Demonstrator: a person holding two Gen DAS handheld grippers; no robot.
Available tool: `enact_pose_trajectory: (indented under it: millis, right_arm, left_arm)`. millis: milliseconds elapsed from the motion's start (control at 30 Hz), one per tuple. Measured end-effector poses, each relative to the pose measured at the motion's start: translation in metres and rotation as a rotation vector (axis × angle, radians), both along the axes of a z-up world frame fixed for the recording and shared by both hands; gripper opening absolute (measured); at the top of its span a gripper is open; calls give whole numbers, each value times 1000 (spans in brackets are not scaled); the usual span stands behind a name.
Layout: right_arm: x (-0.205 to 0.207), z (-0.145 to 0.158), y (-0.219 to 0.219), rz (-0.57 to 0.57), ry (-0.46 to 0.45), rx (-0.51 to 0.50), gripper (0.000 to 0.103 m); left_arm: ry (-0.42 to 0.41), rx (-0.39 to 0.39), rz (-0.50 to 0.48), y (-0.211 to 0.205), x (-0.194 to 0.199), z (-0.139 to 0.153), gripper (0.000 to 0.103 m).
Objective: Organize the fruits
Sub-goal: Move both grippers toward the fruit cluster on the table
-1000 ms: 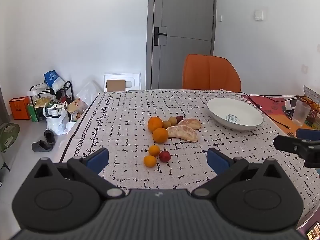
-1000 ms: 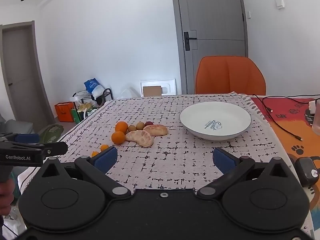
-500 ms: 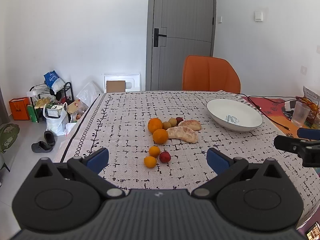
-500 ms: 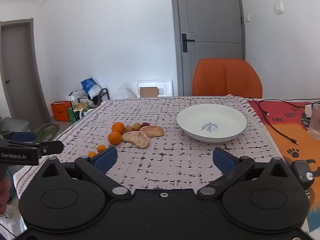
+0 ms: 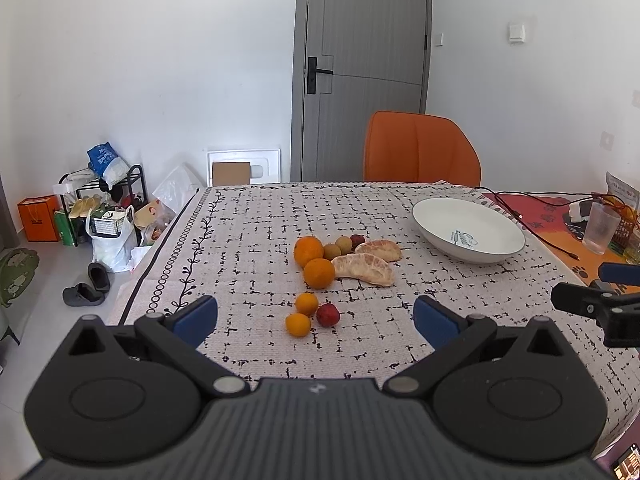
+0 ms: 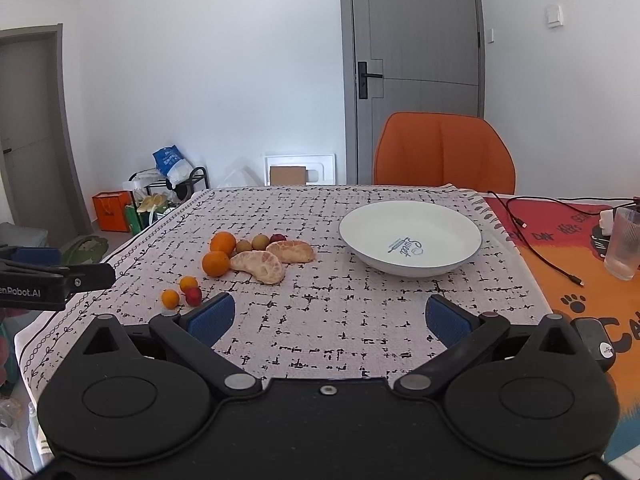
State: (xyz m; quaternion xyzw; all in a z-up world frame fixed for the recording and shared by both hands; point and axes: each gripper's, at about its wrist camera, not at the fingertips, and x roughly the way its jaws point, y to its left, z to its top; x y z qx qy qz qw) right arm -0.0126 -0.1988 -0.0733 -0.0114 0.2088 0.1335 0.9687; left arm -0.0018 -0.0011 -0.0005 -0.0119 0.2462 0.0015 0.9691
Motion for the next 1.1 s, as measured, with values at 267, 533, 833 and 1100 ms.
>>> enact_pose_trajectory:
  millis: [267,533,833,1100]
  right_arm:
    - [0,2,-4,-12,-5,5,103]
    - [-1,4,-7,-22,-9,11,103]
    - [-1,7,-8,-24,-15,14,103]
    - [0,6,-11,-32,-17,22,103]
  left_arm:
    - [1,3,-6,-1,0,-1,103]
    - [-4,4,-9,-2,-1,0,103]
    - [-10,4,-10,-2,-2,0,103]
    - [-13,10,-16,-2,-4,1,103]
